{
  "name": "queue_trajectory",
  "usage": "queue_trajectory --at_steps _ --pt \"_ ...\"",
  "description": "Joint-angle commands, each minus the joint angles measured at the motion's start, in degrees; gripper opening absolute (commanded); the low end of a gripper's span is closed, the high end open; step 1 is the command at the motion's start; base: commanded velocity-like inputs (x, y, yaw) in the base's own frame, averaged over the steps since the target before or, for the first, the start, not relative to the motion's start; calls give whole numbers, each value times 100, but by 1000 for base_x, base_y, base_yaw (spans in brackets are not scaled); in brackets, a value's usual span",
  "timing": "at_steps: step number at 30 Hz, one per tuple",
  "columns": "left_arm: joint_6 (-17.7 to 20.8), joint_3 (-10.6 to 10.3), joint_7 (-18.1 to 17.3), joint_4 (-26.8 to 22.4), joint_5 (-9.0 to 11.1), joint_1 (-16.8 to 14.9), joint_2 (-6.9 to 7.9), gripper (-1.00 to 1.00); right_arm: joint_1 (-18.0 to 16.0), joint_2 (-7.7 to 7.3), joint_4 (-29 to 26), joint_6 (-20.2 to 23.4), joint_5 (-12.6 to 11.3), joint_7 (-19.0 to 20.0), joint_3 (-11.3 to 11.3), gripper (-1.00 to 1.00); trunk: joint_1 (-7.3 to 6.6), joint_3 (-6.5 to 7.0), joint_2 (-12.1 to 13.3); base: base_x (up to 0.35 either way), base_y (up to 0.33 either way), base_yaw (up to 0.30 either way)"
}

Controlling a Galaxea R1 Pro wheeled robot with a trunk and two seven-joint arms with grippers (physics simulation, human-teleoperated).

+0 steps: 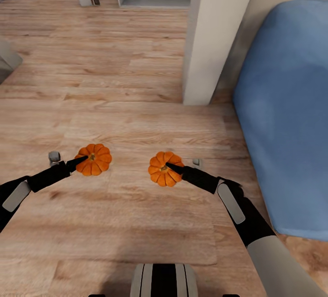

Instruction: Place each of the two pumpkins and all three candles from the living room inside a cabinet in the living room (use any cabinet), then make sure every cabinet is closed, and position the cauldron so it is next to a table in the living room.

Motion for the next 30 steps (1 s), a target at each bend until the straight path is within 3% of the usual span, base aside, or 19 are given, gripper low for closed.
queue_trajectory --at_steps 1,11,17,30 --pt "0 1 -3 -5 3 -1 -5 -100 0 1 6 7 -19 1 0 -100 -2 23 1 0 0 280" --pt "7 -19 5 -9 2 4 -38 -100 0 1 23 7 -21 1 1 -100 -28 245 15 0 0 280" --pt "6 -28 238 -8 2 7 -123 -100 0 1 93 4 -27 2 1 -100 -44 378 23 0 0 280" --pt "-1 -28 278 13 2 8 -110 -100 0 -6 98 7 -22 17 -8 -100 -77 666 40 0 0 274"
